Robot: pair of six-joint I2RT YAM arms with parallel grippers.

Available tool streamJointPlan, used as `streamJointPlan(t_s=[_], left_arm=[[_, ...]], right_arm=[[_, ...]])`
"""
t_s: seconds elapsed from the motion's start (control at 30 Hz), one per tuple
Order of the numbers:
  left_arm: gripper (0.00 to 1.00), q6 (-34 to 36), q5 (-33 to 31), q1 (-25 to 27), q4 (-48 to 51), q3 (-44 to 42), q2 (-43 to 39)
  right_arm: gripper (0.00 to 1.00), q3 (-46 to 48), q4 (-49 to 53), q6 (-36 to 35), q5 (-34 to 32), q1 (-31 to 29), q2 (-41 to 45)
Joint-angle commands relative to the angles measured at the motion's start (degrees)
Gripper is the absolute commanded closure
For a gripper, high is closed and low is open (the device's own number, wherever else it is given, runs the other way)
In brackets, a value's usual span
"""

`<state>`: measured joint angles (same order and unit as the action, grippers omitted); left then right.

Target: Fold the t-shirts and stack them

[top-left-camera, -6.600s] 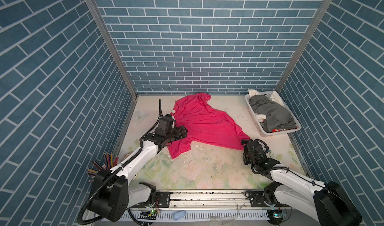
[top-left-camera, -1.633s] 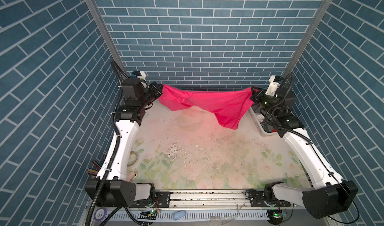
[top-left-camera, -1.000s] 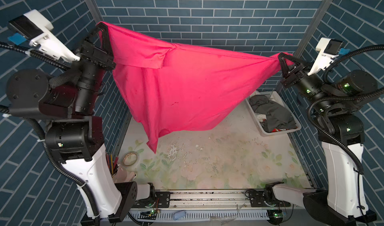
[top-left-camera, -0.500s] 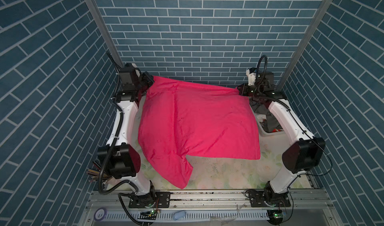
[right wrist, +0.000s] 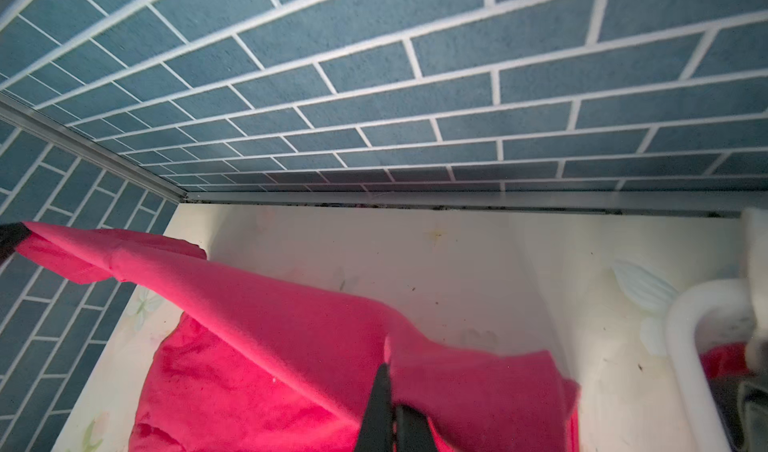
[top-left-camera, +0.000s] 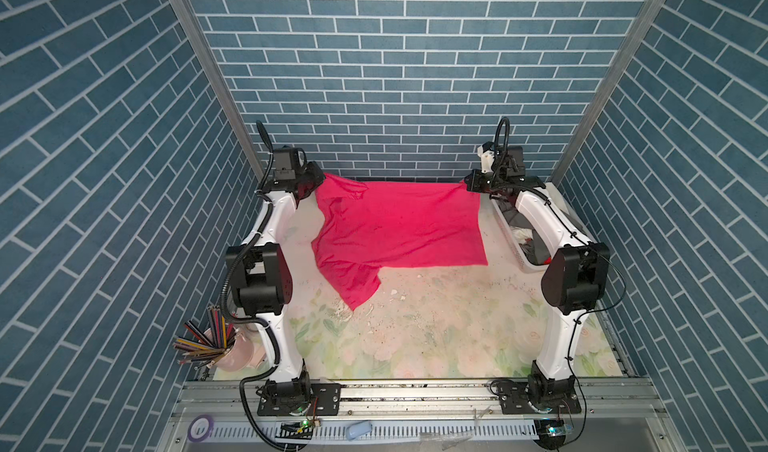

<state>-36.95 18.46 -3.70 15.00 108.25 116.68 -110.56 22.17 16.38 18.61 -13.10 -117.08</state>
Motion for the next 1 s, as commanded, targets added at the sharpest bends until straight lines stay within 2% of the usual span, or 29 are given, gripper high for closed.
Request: streamJointPlan(t_s=[0.0, 0.1, 0.2, 0.47, 0.63, 0.73, 0.87, 0.97], left_arm=[[1.00, 1.46, -1.24, 0.11, 2.73, 2.98, 4.63], [1.00, 1.70, -1.20, 0.01, 3.79, 5.33, 3.44], [1.00, 1.45, -1.54, -0.57, 4.25, 6.88, -1.34], [1.00, 0.49, -4.65, -1.03, 1.76, 3.76, -24.54], [1.00, 0.72, -7.74, -1.04, 0.99, -0.64, -38.06], [1.00, 1.39, -9.55, -1.17, 1.91, -0.19, -44.26], [1.00, 1.88, -11.31, -1.04, 3.59, 2.63, -49.09], [1.00, 2.45, -12.08, -1.04, 5.38, 6.43, -49.08]], right_arm=[[1.00, -1.42, 0.73, -2.51, 1.22, 0.86, -4.24], [1.00, -4.00, 2.46, -2.32, 2.14, 0.97, -3.64], [1.00, -4.18, 2.78, -2.16, 3.24, 1.00, 0.79], [1.00, 5.32, -3.25, -1.88, 3.72, 0.56, 25.41], [1.00, 9.16, -4.56, -2.43, 6.82, 0.41, 37.18], [1.00, 9.30, -3.57, -4.55, 7.85, -0.33, 42.89], [1.00, 9.16, -3.52, -5.79, 7.60, -0.43, 48.85], [1.00, 5.39, -0.64, -5.60, 7.66, -0.43, 48.62]])
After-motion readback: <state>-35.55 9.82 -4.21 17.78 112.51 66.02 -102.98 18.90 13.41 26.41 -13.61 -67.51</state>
